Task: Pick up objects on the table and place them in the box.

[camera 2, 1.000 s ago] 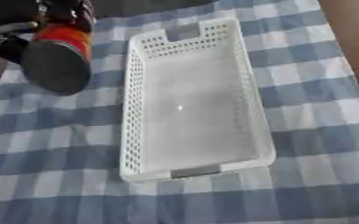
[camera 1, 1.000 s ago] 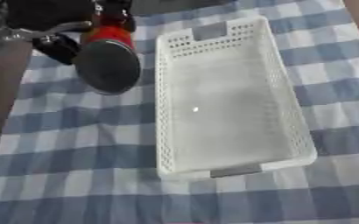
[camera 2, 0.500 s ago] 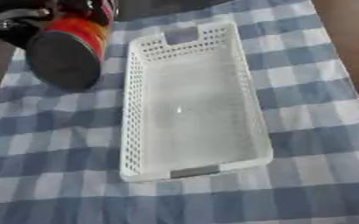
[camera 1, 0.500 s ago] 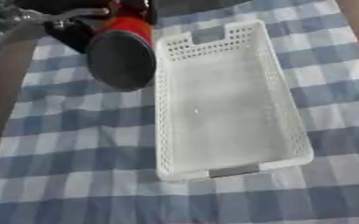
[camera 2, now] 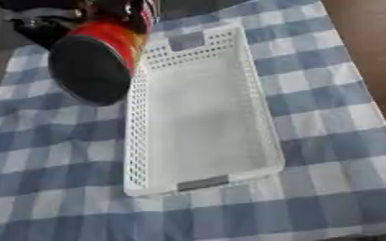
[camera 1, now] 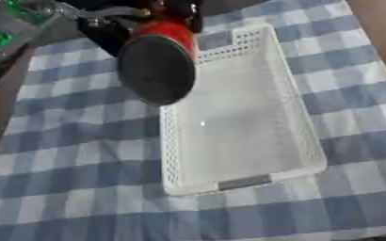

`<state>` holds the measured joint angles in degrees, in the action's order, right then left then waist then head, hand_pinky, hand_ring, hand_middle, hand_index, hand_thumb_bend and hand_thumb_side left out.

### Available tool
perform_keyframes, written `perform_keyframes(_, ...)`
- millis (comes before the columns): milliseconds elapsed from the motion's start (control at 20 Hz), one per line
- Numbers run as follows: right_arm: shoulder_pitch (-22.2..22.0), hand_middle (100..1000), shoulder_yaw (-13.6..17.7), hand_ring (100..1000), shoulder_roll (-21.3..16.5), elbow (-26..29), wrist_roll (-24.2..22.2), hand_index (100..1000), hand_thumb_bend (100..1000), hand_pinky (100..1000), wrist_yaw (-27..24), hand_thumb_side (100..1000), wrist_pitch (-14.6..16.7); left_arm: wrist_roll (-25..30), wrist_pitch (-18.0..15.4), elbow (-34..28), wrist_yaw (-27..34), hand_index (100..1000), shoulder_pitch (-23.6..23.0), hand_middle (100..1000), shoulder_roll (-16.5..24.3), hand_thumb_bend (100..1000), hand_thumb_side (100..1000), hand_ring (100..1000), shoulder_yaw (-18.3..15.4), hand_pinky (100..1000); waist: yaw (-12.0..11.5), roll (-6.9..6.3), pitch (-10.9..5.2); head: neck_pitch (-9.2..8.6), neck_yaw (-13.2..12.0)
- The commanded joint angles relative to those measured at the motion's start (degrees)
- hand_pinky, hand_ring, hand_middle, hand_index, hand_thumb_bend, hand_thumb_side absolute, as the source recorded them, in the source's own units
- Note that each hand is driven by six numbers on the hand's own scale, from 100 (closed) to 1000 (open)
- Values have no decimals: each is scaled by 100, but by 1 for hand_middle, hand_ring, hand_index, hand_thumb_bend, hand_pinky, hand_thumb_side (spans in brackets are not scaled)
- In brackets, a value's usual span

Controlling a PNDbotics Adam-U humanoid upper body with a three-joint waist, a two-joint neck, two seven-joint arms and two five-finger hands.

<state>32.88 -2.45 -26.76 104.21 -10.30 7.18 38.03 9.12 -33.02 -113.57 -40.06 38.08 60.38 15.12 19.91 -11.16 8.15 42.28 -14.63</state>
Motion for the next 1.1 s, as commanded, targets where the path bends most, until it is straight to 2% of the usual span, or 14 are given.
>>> perform_keyframes(50,91,651,38,526,-106,33,9,816,100,351,25,1000,-13,134,-50,56,144,411,231,276,-85,743,100,194,50,100,33,37,-111,9,-36)
perform_keyframes(300,132,651,18,526,-92,19,-21,817,100,350,17,1000,-16,268,-90,190,263,412,460,274,-415,715,100,190,190,100,136,9,-116,27,-52)
perform_keyframes(600,215,650,-3,526,-103,16,-55,816,100,349,10,1000,3,323,-38,305,323,421,525,282,-780,674,100,197,287,100,249,-32,-42,12,-49)
perform_keyframes(700,235,650,-8,525,-115,9,-65,817,100,349,12,1000,12,334,-29,337,316,444,522,313,-810,665,100,229,303,100,263,-46,-18,24,-41)
perform_keyframes(750,240,650,-7,525,-121,5,-68,817,100,349,14,1000,16,334,-21,357,314,482,512,371,-813,659,100,275,298,100,263,-51,-7,31,-33)
perform_keyframes(800,242,650,-6,525,-126,2,-70,817,100,349,16,1000,18,328,-14,379,317,466,500,344,-813,660,100,251,287,100,262,-55,2,35,-27)
perform_keyframes(850,243,649,-6,525,-131,-2,-72,817,100,348,19,1000,20,323,-8,399,323,523,485,429,-812,645,100,330,277,122,258,-60,11,38,-24)
perform_keyframes(900,241,649,-5,525,-135,-6,-76,817,100,348,23,1000,21,319,-8,422,334,523,466,429,-810,645,100,330,266,122,252,-66,19,39,-19)
perform_keyframes(950,239,649,-4,524,-137,-9,-79,818,100,348,27,1000,23,315,-12,442,347,653,450,567,-810,543,100,468,261,350,244,-69,26,39,-15)
perform_keyframes(1000,237,649,-3,524,-139,-11,-82,818,100,348,30,1000,23,304,-20,459,364,672,435,588,-814,530,100,486,261,379,233,-72,34,37,-10)
perform_keyframes(1050,237,649,-4,524,-140,-12,-85,818,100,347,34,1000,24,292,-38,471,385,845,425,780,-820,464,296,697,268,639,227,-73,42,33,-5)
perform_keyframes(1100,239,649,-5,524,-142,-14,-88,818,100,347,38,1000,27,291,-66,483,409,845,417,780,-824,464,296,697,279,639,224,-73,50,30,-2)
